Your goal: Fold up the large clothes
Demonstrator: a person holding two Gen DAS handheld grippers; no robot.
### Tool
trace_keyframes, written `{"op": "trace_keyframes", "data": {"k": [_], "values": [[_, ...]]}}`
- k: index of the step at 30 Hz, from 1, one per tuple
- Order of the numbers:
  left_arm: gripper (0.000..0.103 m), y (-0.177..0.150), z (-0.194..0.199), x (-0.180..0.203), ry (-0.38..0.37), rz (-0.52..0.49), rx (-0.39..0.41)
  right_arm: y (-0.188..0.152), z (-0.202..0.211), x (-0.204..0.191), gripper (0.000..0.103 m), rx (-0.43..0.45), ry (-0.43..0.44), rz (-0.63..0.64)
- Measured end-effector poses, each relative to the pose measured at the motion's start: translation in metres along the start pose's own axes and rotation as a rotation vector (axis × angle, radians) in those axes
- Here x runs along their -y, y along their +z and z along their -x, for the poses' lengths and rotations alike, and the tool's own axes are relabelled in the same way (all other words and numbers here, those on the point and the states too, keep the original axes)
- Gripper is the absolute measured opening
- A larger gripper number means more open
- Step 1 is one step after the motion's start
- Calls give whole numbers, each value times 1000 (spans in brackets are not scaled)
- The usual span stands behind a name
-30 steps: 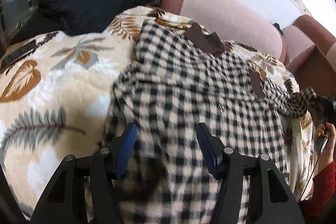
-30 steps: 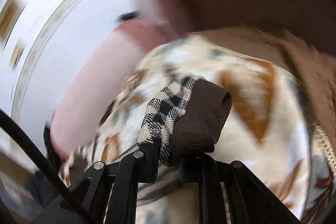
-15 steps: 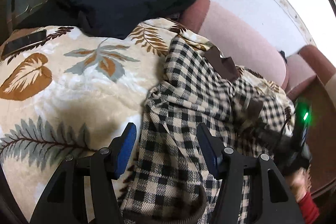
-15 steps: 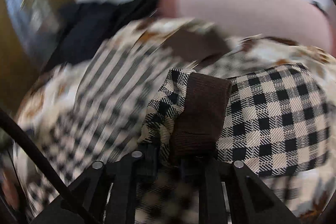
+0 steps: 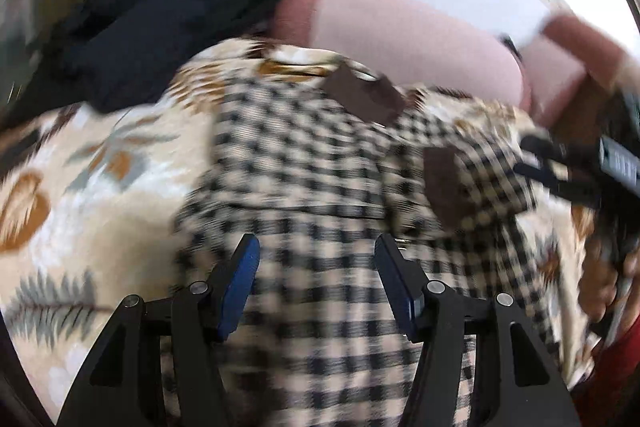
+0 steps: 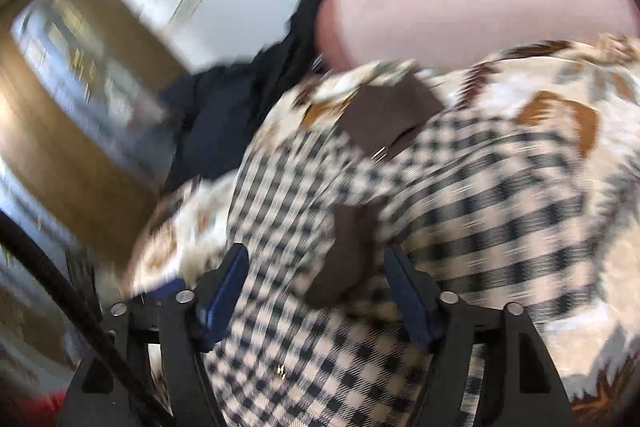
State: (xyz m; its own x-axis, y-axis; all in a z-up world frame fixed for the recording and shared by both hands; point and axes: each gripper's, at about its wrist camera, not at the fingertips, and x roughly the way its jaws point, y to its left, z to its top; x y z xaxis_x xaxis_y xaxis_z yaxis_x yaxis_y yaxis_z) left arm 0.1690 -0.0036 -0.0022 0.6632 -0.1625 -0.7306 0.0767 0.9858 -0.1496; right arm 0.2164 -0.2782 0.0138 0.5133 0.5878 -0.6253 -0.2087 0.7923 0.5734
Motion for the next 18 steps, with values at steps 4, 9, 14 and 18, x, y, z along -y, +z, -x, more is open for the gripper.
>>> {"op": "trace_keyframes", "data": {"k": [4, 9, 14, 18], "values": [[59, 12, -27, 56, -25, -131, -28, 2, 7, 22, 75, 23, -62, -75], [59, 17, -79, 95, -16, -291, -85, 9, 19, 30, 75, 58, -79, -112], [34, 28, -102, 94, 7, -306, -107, 14, 28, 35, 76, 81, -100, -112], [15, 52, -101, 62, -5, -178, -95, 14, 23, 39, 76, 68, -131, -115]]}}
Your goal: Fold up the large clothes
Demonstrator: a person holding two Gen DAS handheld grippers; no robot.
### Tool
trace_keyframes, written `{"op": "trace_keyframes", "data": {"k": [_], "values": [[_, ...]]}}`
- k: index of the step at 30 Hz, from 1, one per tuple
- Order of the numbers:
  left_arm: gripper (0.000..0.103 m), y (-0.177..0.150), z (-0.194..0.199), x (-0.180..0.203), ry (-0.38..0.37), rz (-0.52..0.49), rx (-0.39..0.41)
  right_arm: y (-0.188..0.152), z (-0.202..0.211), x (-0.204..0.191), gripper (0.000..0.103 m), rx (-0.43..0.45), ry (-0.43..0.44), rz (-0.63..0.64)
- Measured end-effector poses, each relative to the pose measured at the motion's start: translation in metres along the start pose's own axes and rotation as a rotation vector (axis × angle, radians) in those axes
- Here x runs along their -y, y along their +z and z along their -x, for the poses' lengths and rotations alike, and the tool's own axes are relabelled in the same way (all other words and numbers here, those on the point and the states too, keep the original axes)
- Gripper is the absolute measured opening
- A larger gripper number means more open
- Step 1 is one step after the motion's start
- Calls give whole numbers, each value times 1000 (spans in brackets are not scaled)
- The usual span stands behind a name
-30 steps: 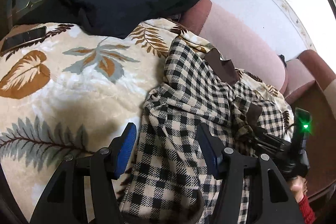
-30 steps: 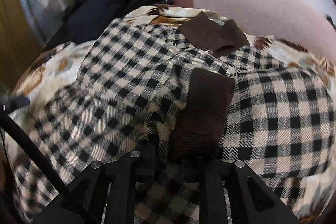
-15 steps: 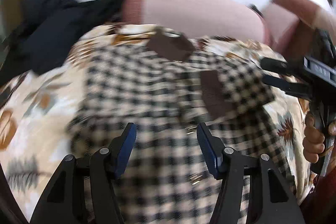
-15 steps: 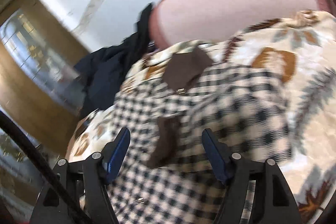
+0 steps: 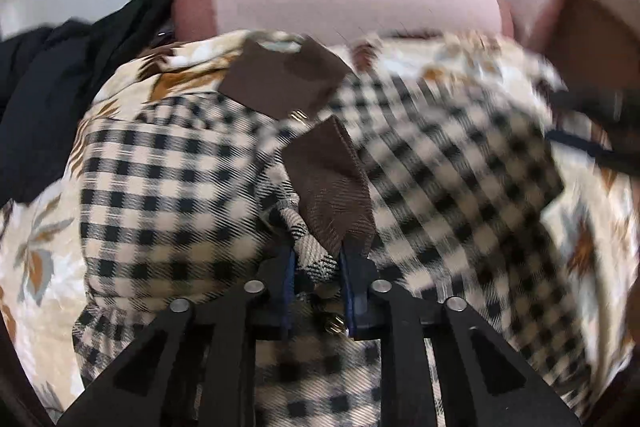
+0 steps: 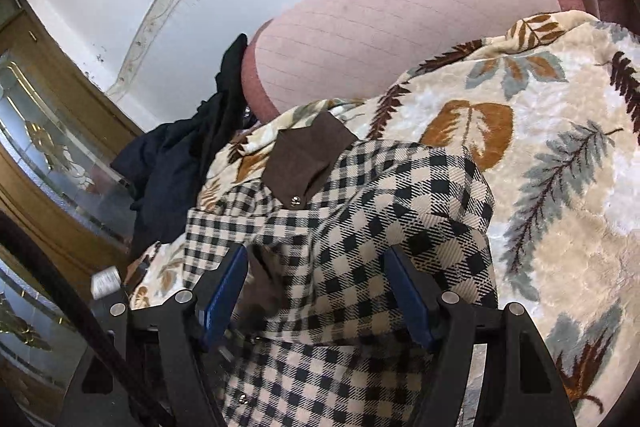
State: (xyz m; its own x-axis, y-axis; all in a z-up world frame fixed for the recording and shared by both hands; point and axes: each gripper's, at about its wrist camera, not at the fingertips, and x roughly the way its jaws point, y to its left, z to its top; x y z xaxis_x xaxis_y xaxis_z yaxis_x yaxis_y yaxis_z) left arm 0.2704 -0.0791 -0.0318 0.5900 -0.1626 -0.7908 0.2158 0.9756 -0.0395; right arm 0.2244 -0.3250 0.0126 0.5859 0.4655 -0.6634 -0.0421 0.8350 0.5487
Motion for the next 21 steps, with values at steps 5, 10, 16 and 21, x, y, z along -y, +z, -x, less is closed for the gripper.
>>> {"op": "trace_keyframes", "data": {"k": [5, 10, 16, 21], "values": [[13, 15, 22, -65, 37, 151, 79, 0, -7, 3, 76, -2, -29, 10], [13, 15, 25, -120, 126, 222, 106, -3, -17, 0, 75, -10, -43, 28], [20, -8, 11, -174, 122, 413, 34, -10, -39, -5, 75, -43, -121, 86], [52, -23, 38, -204, 77, 566, 89, -17, -58, -9, 73, -75, -266, 158]]}}
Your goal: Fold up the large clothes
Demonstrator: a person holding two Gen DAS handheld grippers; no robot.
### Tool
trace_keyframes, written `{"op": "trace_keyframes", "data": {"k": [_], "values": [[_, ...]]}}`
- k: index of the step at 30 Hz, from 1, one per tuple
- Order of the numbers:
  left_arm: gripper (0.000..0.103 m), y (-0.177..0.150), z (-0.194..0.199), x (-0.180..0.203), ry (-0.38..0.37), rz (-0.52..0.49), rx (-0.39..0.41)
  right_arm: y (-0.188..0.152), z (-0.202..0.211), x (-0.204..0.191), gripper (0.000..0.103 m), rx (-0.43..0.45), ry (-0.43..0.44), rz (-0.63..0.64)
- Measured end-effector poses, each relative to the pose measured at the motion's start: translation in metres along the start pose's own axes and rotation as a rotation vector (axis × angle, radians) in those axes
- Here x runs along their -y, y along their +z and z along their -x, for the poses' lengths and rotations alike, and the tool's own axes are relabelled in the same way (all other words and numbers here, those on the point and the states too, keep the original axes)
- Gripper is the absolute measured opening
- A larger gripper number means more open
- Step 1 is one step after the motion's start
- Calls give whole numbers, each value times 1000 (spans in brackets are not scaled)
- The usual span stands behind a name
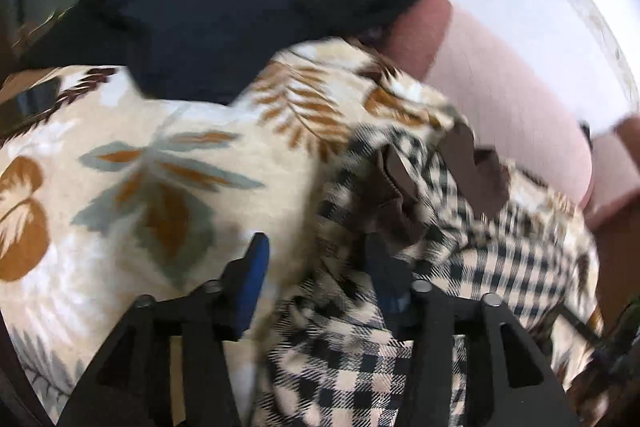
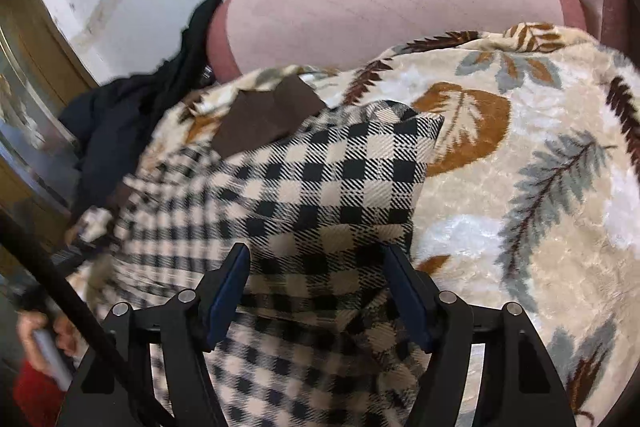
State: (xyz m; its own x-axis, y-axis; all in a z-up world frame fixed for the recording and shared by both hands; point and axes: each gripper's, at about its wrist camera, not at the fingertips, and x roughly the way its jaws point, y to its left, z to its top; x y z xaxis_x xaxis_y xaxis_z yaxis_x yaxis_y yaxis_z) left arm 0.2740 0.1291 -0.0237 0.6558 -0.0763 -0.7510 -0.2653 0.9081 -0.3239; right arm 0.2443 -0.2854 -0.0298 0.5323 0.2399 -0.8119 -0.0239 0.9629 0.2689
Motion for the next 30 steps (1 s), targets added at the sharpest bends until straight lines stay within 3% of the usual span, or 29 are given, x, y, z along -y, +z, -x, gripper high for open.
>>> {"op": "trace_keyframes", "data": {"k": [4, 9, 12, 15, 17, 19, 22, 30], "values": [[53, 6, 18, -1, -23, 30, 47, -5, -14, 0, 73, -36, -79, 20], [55, -1, 9, 47, 19, -179, 39, -9, -36, 17, 73, -124, -208, -2], [59, -3, -13, 66, 33, -241, 3, -5, -33, 38, 73, -126, -239, -68], [59, -1, -47, 64, 160, -242, -50, -2, -28, 52, 73, -107, -278, -94], [59, 5, -63, 51, 193, -199, -92, -2, -27, 55, 76, -106, -282, -102], [59, 12, -70, 24, 131, -65, -142, -2, -26, 57, 76, -107, -270, -115], [59, 17, -54, -6, 49, 92, -149, -2, -21, 56, 76, -92, -268, -121], [59, -16, 31, -12, 17, -46, -111, -9, 22, 43, 76, -10, -235, -135]]}}
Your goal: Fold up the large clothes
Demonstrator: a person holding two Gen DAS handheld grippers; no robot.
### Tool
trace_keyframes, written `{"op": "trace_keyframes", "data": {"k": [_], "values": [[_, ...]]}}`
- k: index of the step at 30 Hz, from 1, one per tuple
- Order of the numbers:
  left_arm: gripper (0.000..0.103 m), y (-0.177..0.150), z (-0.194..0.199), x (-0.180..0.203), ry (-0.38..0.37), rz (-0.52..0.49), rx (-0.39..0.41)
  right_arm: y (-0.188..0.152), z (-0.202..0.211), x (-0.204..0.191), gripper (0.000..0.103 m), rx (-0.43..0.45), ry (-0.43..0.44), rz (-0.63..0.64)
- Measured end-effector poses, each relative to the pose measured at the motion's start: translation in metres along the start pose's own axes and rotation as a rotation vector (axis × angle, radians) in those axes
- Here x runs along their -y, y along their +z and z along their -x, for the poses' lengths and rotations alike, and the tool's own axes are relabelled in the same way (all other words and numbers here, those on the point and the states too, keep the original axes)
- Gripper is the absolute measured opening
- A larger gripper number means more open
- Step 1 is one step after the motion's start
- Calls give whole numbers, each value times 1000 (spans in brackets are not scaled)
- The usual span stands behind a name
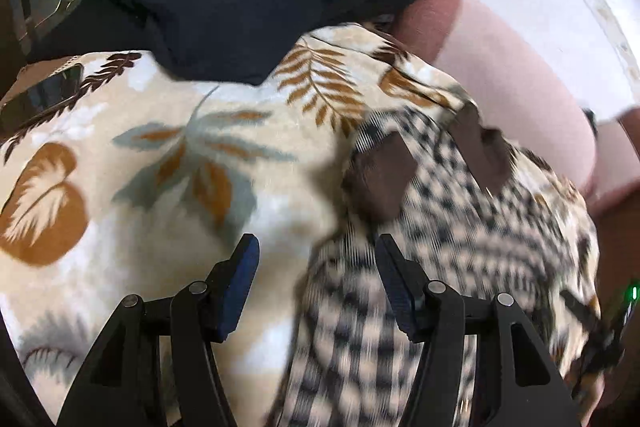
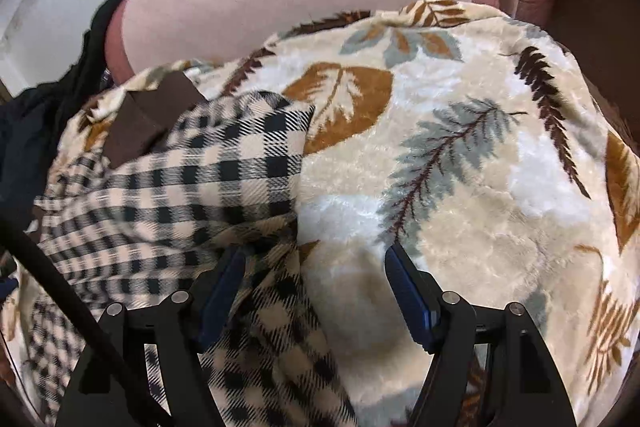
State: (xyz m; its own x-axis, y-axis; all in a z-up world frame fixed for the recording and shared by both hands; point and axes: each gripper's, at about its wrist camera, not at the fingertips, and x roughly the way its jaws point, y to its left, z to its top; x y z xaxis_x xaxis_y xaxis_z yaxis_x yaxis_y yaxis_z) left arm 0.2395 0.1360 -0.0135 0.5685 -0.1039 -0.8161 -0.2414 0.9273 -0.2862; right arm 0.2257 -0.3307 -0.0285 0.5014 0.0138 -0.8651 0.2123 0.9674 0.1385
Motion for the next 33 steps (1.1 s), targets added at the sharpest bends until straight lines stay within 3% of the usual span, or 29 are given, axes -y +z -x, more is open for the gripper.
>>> {"op": "trace_keyframes", "data": {"k": [8, 16, 18, 19, 20, 24, 27, 28, 33], "values": [[60, -96, 45, -15, -50, -118, -58, -40, 43, 3, 77, -6, 48, 23], [61, -177, 60, -27, -97, -227, -132, -93, 82, 42, 77, -20, 91, -61], [60, -196, 65, -19, -61, -294, -105, -108, 90, 54, 77, -19, 85, -84], [41, -202, 66, -14, -28, -332, -89, -113, 93, 59, 77, -17, 84, -95], [8, -206, 68, -12, 10, -353, -76, -120, 96, 65, 77, -15, 84, -114], [7, -195, 91, -39, -45, -215, -35, -144, 108, 89, 77, -7, 107, -184], [4, -186, 109, -70, -28, -125, 10, -160, 116, 105, 77, 3, 106, -208], [4, -184, 112, -79, -14, -110, 15, -167, 118, 111, 77, 8, 110, -215], [4, -186, 111, -100, -83, -42, -4, -189, 116, 123, 78, -12, 173, -230]]}}
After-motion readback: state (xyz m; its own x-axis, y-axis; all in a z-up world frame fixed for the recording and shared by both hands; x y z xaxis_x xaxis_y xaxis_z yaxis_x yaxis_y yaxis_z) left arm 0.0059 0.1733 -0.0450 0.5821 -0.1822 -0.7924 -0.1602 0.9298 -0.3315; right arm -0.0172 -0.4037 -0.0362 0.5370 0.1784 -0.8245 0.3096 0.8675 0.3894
